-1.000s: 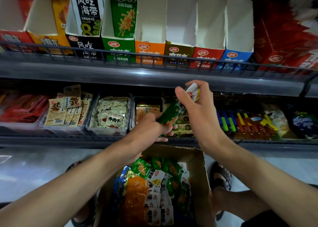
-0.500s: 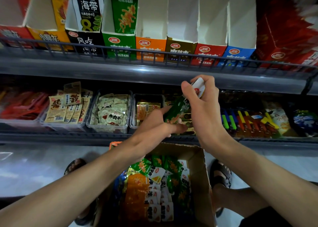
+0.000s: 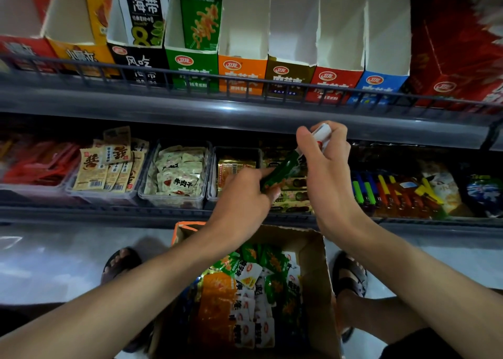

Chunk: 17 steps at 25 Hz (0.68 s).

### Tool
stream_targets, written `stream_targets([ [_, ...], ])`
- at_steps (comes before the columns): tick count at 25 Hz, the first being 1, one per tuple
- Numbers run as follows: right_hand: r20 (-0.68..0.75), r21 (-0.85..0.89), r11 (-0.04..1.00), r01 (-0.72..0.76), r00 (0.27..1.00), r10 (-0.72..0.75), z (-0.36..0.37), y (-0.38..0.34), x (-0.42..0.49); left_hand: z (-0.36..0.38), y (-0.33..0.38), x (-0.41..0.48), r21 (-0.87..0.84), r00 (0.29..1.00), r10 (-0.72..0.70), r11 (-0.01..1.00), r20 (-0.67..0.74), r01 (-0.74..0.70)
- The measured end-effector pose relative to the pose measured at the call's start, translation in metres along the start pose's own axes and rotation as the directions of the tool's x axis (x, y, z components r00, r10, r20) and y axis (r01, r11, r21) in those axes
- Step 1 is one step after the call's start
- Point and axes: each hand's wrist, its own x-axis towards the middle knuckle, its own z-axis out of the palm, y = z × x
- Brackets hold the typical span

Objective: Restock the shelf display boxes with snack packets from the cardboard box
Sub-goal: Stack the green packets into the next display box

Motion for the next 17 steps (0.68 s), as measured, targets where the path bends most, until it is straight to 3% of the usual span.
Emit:
stream_targets([
  [3, -0.010, -0.005, 1.000, 0.021, 1.000, -0.021, 0.002, -0.001, -0.002, 0.000, 0.000, -0.002, 0.062, 0.992, 0.048, 0.997, -0.114, -0.041],
  [7, -0.021, -0.031, 1.000, -0.003, 1.000, 0.002, 0.005, -0.001, -0.004, -0.001, -0.001, -0.002, 0.130, 0.988, 0.053, 0.991, -0.144, -0.034],
  [13, -0.015, -0.058, 0.997, -0.043, 0.999, 0.042, 0.002, 0.005, -0.003, -0.001, -0.001, 0.003, 0.018, 0.998, -0.007, 1.000, 0.069, 0.006],
  [17, 0.032, -0.096, 0.995, -0.015, 0.999, 0.018, 0.001, 0.009, -0.002, -0.003, -0.004, 0.004, -0.002, 0.995, -0.024, 1.000, 0.100, 0.025],
])
